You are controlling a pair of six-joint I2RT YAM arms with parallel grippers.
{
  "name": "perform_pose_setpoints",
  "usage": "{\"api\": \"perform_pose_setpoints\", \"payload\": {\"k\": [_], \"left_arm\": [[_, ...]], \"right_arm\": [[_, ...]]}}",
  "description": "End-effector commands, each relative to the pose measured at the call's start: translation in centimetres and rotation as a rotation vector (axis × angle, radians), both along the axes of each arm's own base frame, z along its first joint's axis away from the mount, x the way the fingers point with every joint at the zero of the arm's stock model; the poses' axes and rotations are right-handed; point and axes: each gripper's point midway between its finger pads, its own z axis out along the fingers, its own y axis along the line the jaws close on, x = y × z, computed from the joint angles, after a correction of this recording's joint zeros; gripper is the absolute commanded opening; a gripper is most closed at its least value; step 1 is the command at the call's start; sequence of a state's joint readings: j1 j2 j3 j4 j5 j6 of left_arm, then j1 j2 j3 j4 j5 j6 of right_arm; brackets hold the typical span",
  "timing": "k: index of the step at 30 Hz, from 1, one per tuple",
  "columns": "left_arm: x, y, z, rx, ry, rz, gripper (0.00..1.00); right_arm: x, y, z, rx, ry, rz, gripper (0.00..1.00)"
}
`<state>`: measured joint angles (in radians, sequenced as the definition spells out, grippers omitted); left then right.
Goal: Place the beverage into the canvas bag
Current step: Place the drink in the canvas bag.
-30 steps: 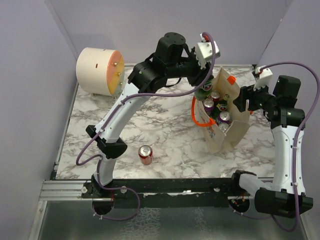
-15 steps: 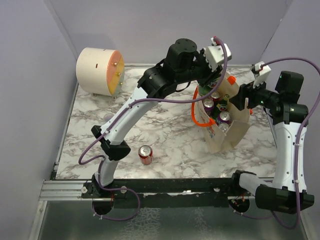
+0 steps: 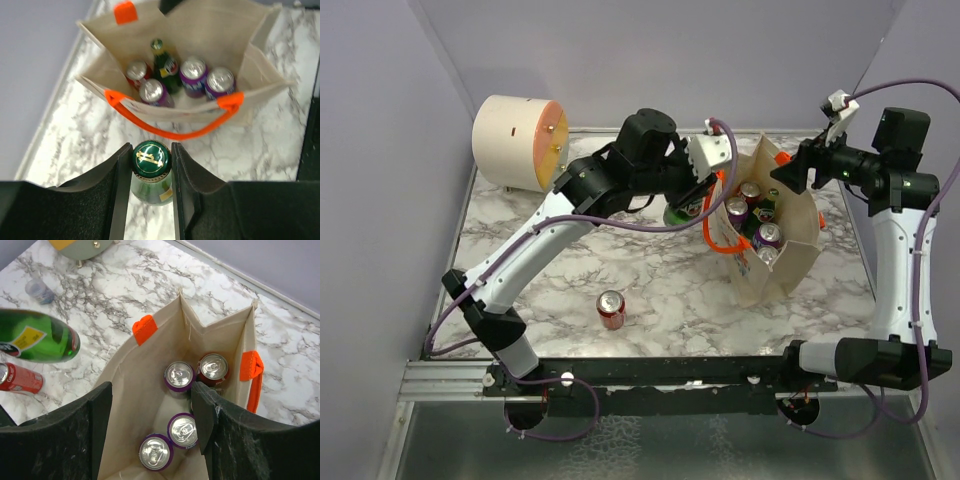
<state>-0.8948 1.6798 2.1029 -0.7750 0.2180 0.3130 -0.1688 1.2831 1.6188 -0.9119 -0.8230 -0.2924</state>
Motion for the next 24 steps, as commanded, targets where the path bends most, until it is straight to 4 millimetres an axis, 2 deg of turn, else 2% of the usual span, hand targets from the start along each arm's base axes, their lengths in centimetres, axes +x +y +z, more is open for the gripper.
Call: {"api": "perform_pose_setpoints", "payload": {"k": [1,7,11,15,17,24], "left_arm": [[-2.2,-0.4,0.5,-0.087,-0.016,-0.129,0.00],[-4.1,-1.3,-5.3,-0.120,0.011,-0.242,0.00],[-5.1,-2.4,-8.2,-0.154,0.052,-0.316,0.00],[-5.2,-3.2,-9.6,-0.172,0.065,-0.349,0.00],[-5.2,-3.3,-11.2,-0.155,0.080,-0.350,0.00],[-5.8,-3.4,-13.4,-0.123,0.091,-0.382,0.00]], "right_arm": [[0.4,1.2,0.7,0.018,-0.018,0.049,0.64],[0.1,1.9,-0.2,0.015,0.005,0.078,0.64],[0.0,1.9,-0.6,0.016,0.020,0.075,0.64],[-0.1,1.8,-1.0,0.014,0.034,0.074,0.64],[-0.2,1.8,-1.1,0.010,0.036,0.076,0.64],[-0.7,1.9,-1.7,-0.001,0.045,0.097,0.64]]}}
